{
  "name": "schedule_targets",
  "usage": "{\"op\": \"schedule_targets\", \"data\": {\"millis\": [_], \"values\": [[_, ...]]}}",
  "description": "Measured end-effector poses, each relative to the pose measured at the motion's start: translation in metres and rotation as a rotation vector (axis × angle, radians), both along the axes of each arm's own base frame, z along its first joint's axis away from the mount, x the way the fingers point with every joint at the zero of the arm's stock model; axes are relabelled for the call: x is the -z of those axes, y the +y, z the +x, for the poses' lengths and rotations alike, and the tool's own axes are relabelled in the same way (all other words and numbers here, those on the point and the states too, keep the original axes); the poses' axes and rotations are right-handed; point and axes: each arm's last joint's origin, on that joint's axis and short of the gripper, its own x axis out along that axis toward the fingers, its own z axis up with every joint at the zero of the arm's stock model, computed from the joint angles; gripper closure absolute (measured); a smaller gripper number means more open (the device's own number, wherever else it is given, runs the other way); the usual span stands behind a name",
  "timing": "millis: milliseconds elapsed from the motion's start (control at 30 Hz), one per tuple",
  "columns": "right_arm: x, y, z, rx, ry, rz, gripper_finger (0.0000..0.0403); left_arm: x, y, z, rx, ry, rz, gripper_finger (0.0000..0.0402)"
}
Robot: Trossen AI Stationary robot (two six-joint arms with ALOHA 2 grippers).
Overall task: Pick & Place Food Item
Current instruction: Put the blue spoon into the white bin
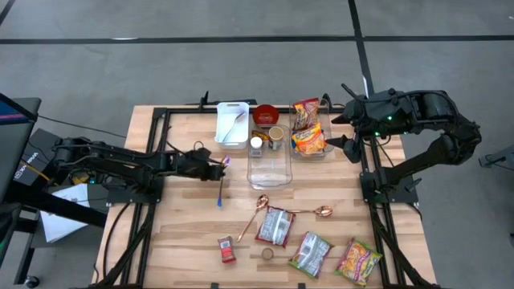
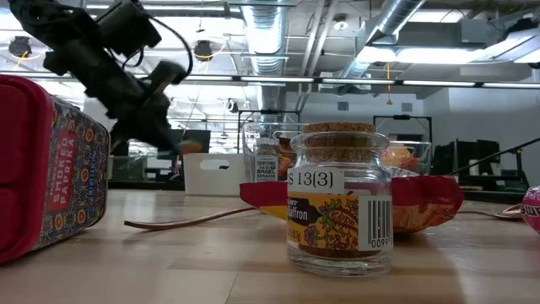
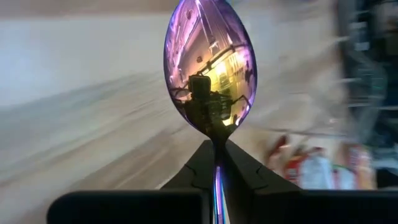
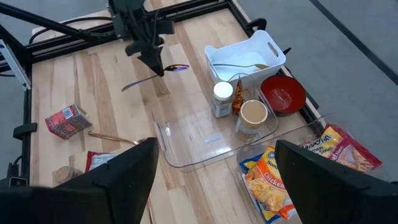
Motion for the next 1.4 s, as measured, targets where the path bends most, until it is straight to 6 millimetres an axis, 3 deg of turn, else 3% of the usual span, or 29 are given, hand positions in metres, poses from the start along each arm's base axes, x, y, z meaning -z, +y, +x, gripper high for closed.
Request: {"op": "schedule_targets", "data": {"millis": [400,900,1400], "values": [[0.0,-0.001,0.0,0.005,0.0,0.0,0.0088,-0.034,0.002,0.018,0.107,-0.365,0.179,0.0395],[0.0,-0.001,0.0,0.007,-0.001,0.003,0.0088,-0.066,0.008,0.022,0.155,-0.68,0.353,0.0395],[0.004,0.0,0.01,0.005,0.025,0.0,0.0088,-0.086,0.013,0.025,0.231,-0.78,0.458,0.0395]]}}
